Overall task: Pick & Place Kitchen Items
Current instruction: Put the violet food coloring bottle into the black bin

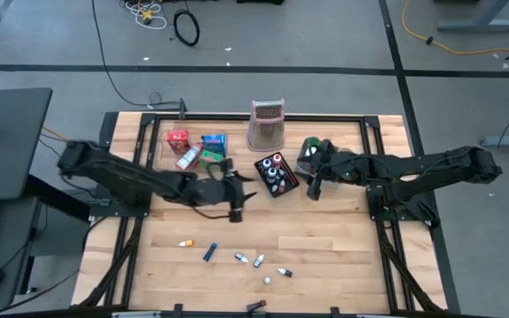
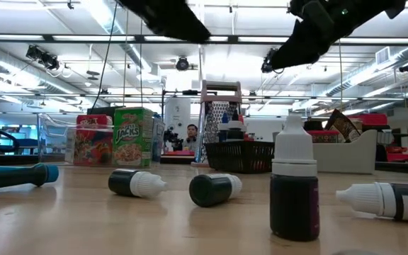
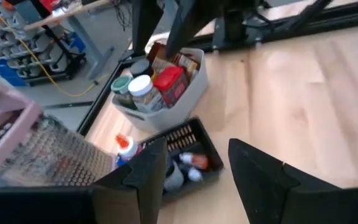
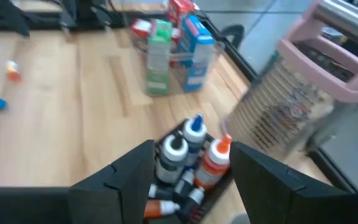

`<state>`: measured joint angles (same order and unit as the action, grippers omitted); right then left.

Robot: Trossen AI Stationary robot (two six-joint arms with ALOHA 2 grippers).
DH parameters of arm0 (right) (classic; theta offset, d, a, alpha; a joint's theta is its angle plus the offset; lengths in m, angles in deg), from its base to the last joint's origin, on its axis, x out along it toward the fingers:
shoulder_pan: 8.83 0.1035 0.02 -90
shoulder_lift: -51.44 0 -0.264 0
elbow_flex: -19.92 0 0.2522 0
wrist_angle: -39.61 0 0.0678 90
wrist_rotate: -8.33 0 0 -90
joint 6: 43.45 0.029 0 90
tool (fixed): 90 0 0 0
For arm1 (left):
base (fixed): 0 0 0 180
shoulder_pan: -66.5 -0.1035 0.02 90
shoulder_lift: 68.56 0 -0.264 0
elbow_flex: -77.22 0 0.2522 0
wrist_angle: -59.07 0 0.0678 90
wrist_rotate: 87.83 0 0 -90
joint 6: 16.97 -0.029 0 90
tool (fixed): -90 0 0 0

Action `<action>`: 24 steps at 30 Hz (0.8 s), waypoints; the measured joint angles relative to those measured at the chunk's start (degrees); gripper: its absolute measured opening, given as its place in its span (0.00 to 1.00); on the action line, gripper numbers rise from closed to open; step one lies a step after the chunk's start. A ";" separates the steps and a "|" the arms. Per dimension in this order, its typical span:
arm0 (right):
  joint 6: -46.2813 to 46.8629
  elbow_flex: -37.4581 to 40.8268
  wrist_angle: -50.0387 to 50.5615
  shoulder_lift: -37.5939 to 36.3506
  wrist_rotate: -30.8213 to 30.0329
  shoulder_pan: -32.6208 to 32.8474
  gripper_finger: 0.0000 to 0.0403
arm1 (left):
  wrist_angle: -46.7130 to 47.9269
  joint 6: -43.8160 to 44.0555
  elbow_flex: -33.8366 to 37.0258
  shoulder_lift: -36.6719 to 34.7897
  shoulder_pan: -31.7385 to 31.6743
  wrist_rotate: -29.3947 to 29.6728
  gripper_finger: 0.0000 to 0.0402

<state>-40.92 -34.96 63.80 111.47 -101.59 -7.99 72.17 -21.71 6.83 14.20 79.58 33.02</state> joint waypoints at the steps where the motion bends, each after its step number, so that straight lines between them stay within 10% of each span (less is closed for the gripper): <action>1: 0.00 0.00 -0.78 0.00 0.73 0.03 0.55 | 2.31 0.32 0.01 -2.01 1.04 0.42 0.45; 13: -0.05 0.00 -5.50 1.00 19.33 5.61 0.55 | 4.96 5.54 12.85 -17.19 9.27 4.13 0.46; 24: -1.51 0.04 -21.66 16.63 34.21 16.65 0.55 | -13.77 3.95 28.20 -21.02 8.54 3.90 0.46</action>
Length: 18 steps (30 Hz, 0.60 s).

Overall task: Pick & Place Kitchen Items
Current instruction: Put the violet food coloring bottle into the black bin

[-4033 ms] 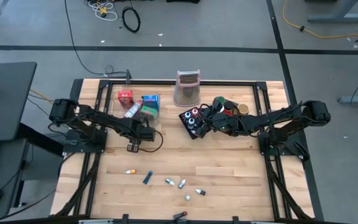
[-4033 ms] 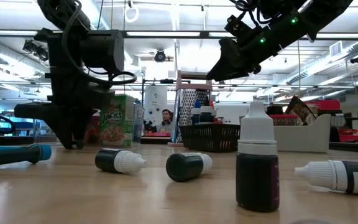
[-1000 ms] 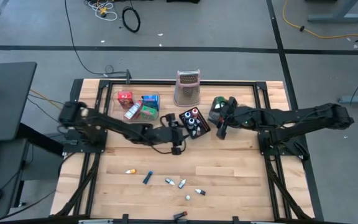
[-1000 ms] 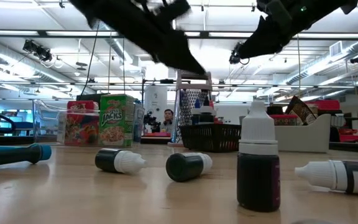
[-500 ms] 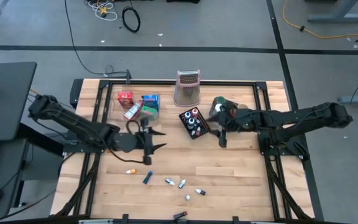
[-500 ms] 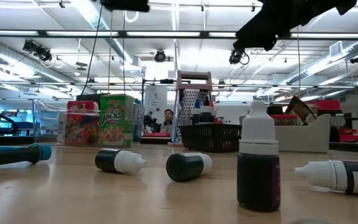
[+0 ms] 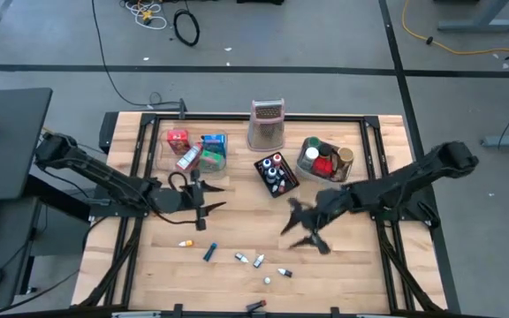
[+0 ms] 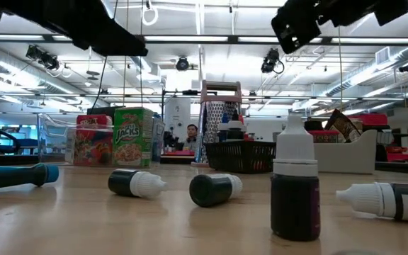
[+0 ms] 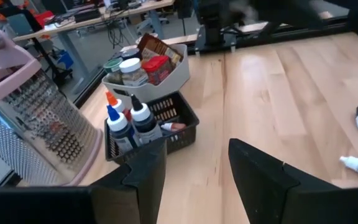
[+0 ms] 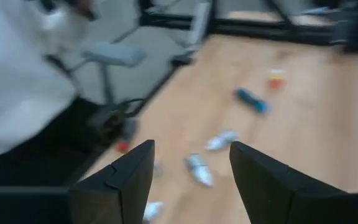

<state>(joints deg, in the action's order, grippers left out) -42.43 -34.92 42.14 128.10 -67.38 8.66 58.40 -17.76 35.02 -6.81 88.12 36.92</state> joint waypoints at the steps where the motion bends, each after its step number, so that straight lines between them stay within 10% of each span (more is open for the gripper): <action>1: 0.00 0.00 -2.13 1.87 1.30 0.79 0.55 | -0.31 -0.11 0.10 0.02 -0.07 -0.06 0.46; 18: 3.91 -0.63 -42.85 29.97 11.03 5.72 0.55 | -4.29 2.34 0.14 0.08 -0.23 -6.88 0.46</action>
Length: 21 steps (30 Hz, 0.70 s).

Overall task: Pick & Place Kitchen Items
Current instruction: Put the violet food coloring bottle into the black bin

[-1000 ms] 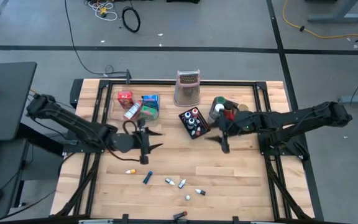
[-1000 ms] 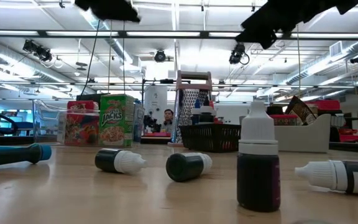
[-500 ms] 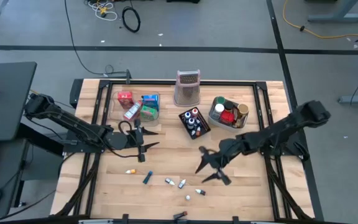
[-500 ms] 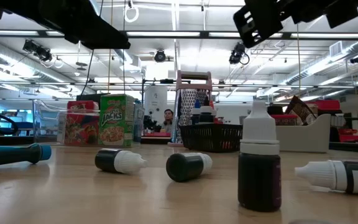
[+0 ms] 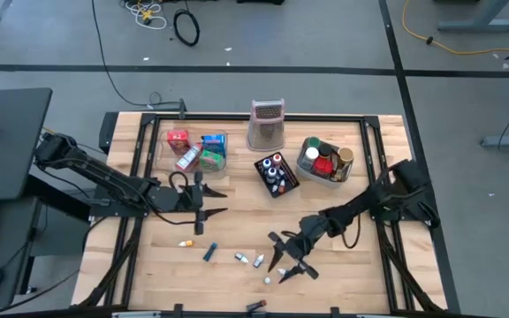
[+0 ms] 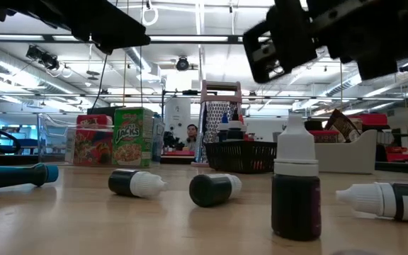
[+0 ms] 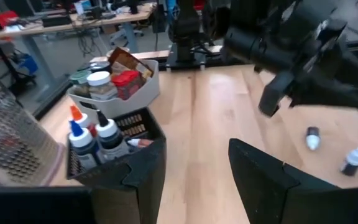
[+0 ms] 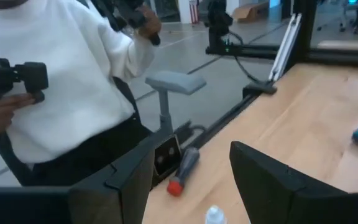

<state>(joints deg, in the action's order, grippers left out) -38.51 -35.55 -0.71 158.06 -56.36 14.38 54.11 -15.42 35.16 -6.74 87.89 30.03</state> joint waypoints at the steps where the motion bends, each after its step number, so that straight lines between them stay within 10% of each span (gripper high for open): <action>1: 0.41 -0.04 -0.63 0.94 -0.40 0.27 0.55 | -0.04 0.92 0.00 0.00 0.00 -0.70 0.46; 21: 0.46 -9.49 1.61 14.72 -0.87 1.78 0.55 | -1.64 3.62 0.00 0.04 2.05 -3.33 0.46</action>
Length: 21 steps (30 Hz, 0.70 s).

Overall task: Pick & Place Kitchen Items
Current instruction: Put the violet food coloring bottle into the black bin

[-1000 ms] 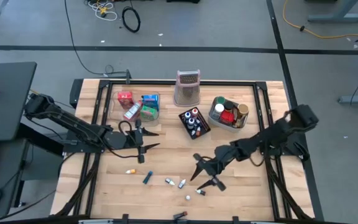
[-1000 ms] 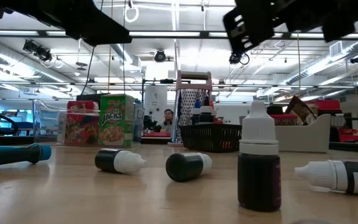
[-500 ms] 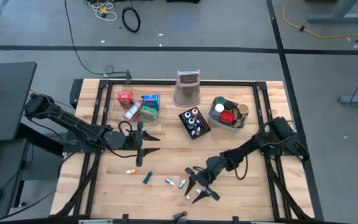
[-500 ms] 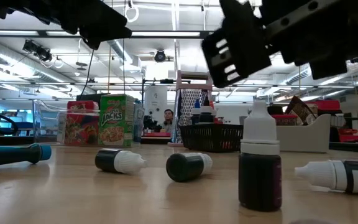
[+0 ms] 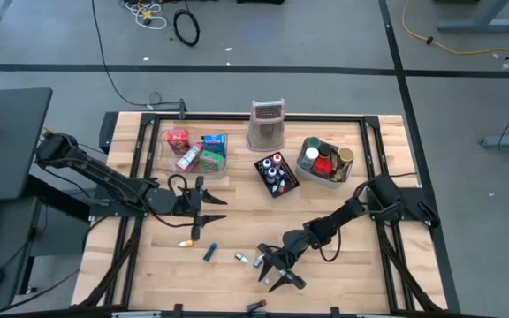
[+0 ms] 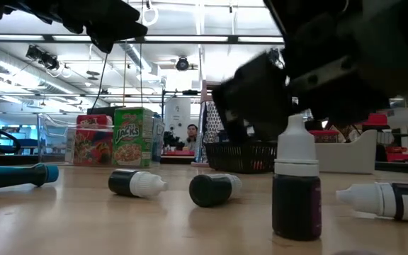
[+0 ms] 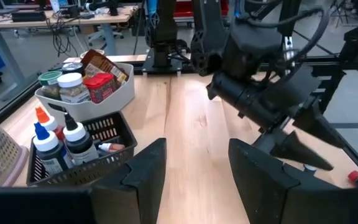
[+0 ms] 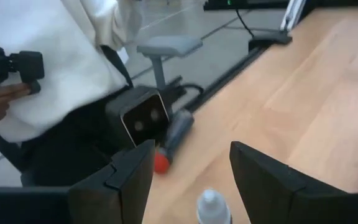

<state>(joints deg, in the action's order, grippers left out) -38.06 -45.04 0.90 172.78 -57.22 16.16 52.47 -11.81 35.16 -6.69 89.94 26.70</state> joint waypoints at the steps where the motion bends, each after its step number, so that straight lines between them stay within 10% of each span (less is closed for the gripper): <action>1: 0.00 -0.02 0.35 0.33 0.00 0.00 0.55 | -0.10 -0.07 0.00 0.00 0.00 0.00 0.46; 10: -1.36 -0.02 4.44 1.37 -3.14 -0.07 0.49 | -0.11 -0.03 0.00 0.00 0.00 0.00 0.46; 21: -0.74 -0.04 3.69 1.31 -3.87 -1.42 0.18 | -0.11 -0.01 0.00 0.00 0.00 0.00 0.46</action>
<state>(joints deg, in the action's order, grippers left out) -38.80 -45.08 4.59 174.09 -61.09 14.74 52.36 -11.82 35.16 -6.69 89.94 26.70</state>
